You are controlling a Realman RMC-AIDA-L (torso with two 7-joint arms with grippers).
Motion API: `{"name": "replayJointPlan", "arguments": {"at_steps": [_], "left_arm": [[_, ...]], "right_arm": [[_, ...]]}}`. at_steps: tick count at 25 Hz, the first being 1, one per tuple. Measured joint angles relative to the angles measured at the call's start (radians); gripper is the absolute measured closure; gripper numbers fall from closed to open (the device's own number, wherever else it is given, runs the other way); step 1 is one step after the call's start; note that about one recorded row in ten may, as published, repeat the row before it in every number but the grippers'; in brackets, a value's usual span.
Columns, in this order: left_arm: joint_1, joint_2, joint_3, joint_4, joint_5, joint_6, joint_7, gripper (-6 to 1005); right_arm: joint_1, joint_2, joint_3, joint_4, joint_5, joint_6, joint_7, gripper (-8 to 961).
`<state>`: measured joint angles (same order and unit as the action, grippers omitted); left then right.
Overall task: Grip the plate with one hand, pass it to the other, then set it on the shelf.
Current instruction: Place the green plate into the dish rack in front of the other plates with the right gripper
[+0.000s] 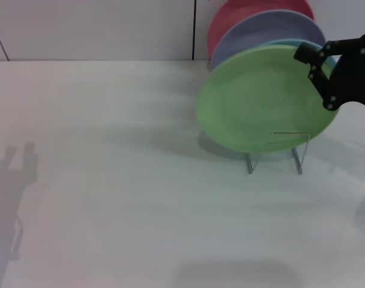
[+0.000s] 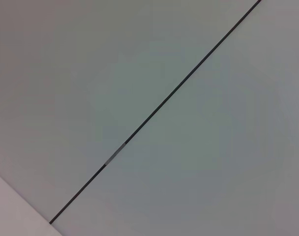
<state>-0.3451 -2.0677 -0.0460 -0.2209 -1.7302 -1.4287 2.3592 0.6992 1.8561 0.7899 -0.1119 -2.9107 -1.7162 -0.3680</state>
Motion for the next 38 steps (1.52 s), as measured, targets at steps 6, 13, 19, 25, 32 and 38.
{"name": "replayJointPlan", "arguments": {"at_steps": [6, 13, 19, 25, 32, 38], "left_arm": [[0.0, 0.002, 0.0, 0.0, 0.0, 0.002, 0.0, 520], [0.0, 0.002, 0.0, 0.002, 0.0, 0.002, 0.0, 520], [0.0, 0.002, 0.0, 0.008, 0.0, 0.004, 0.0, 520], [-0.002, 0.001, 0.0, 0.014, 0.0, 0.004, -0.009, 520], [-0.005, -0.001, 0.0, 0.014, 0.0, 0.005, -0.01, 520], [-0.006, -0.002, 0.0, 0.014, 0.0, 0.005, -0.01, 519]], "right_arm": [[-0.001, 0.004, 0.0, -0.001, 0.0, 0.006, 0.0, 940], [-0.001, 0.013, 0.0, -0.003, 0.0, 0.021, -0.009, 941], [0.002, 0.025, -0.004, -0.012, -0.003, 0.042, -0.024, 932], [0.008, 0.02, -0.026, -0.017, 0.0, 0.046, 0.038, 913], [0.012, 0.024, -0.015, -0.024, 0.016, 0.063, 0.054, 845], [0.001, 0.024, -0.015, -0.023, 0.033, 0.054, 0.061, 744]]}}
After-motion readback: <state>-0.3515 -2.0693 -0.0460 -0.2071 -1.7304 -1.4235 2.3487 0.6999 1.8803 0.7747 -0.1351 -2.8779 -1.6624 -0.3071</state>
